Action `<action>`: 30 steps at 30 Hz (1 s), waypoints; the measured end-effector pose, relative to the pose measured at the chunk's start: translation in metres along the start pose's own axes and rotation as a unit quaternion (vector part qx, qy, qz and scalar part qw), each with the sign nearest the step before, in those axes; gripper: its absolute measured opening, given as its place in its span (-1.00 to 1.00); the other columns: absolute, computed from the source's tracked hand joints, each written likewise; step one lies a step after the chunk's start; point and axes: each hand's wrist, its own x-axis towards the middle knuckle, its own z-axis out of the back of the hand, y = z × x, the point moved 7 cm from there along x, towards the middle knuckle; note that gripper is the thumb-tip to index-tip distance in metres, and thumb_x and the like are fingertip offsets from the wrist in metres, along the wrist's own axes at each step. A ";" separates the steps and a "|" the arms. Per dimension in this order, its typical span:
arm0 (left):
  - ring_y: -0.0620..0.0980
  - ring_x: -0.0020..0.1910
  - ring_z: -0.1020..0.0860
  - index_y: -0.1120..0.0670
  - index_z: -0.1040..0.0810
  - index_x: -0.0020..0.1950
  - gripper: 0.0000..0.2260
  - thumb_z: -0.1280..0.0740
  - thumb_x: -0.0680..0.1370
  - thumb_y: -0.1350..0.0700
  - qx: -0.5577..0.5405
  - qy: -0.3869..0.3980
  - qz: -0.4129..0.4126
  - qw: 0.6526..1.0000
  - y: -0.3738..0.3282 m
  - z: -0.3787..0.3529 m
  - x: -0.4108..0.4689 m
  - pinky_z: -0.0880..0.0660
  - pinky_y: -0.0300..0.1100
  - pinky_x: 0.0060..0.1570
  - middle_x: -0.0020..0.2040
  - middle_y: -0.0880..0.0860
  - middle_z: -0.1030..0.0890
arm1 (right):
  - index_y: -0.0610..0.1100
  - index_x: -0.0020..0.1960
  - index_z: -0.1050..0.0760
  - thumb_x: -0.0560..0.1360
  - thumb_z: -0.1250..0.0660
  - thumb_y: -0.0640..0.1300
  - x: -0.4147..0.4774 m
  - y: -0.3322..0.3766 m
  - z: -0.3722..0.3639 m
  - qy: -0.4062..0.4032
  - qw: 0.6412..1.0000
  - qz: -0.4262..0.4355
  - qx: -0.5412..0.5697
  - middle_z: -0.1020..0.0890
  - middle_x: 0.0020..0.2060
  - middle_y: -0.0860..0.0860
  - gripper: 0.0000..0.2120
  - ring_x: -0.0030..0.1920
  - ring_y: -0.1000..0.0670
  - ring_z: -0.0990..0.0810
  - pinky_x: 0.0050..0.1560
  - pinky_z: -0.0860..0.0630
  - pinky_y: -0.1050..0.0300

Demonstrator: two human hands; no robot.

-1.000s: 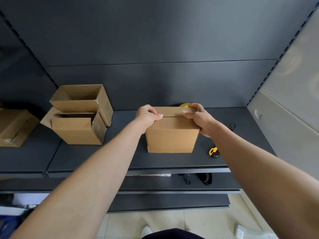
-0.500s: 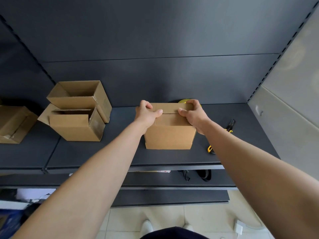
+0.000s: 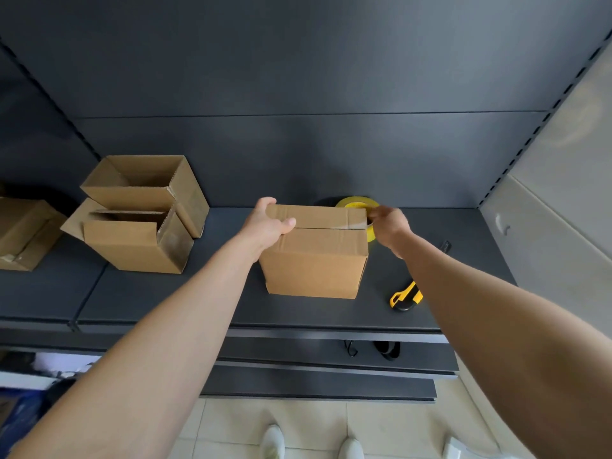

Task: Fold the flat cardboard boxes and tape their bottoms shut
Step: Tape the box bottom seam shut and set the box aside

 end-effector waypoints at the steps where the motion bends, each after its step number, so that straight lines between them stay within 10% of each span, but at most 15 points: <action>1: 0.01 0.22 -0.38 -0.08 -0.20 0.48 -0.48 -0.32 0.57 0.06 0.011 -0.002 -0.006 1.000 -0.002 0.000 0.000 -0.29 -0.14 0.08 0.41 0.02 -0.33 | -0.10 0.30 -0.50 0.52 -0.06 -0.34 0.005 -0.002 -0.003 0.011 0.998 0.006 -0.069 -0.57 0.17 -0.13 -0.56 0.00 -0.12 -0.53 -0.09 -0.44 0.13; 10: -0.03 0.17 -0.36 -0.09 -0.36 0.38 -0.62 -0.30 0.58 0.09 0.080 -0.021 -0.020 0.996 -0.010 -0.001 0.002 -0.31 -0.15 0.04 0.41 0.03 -0.32 | 0.05 0.46 -0.30 0.50 -0.25 -0.33 0.030 -0.002 -0.028 0.043 0.910 0.110 -0.398 -0.17 0.47 -0.05 -0.42 0.49 -0.24 0.00 0.49 -0.11 -0.12; 21: 0.01 0.18 -0.38 -0.06 -0.36 0.37 -0.63 -0.31 0.57 0.09 0.098 -0.022 -0.009 0.995 -0.011 -0.001 0.006 -0.32 -0.14 0.04 0.36 0.03 -0.37 | 0.07 0.48 -0.27 0.60 -0.19 -0.24 0.025 0.012 0.004 0.071 0.937 0.157 -0.305 -0.19 0.51 -0.07 -0.51 0.54 -0.11 0.11 0.51 0.13 -0.04; 26: 0.01 0.09 -0.40 -0.02 -0.36 0.37 -0.63 -0.31 0.57 0.11 0.102 -0.011 -0.020 0.994 -0.014 -0.002 0.004 -0.34 -0.14 0.03 0.25 0.03 -0.42 | -0.05 0.39 -0.42 0.55 -0.30 -0.13 0.005 0.055 0.057 0.057 0.972 0.162 -0.161 -0.47 0.26 -0.17 -0.59 0.29 -0.20 -0.38 0.21 -0.34 0.09; 30: 0.04 0.15 -0.42 0.01 -0.34 0.39 -0.61 -0.31 0.57 0.10 0.113 -0.006 -0.028 0.993 -0.017 -0.003 0.002 -0.39 -0.13 0.11 0.36 0.08 -0.37 | -0.07 -0.22 -0.42 0.53 -0.30 -0.22 -0.036 0.100 0.089 0.069 0.972 0.208 -0.085 -0.40 -0.31 0.03 -0.83 -0.19 -0.04 -0.37 -0.32 -0.25 0.24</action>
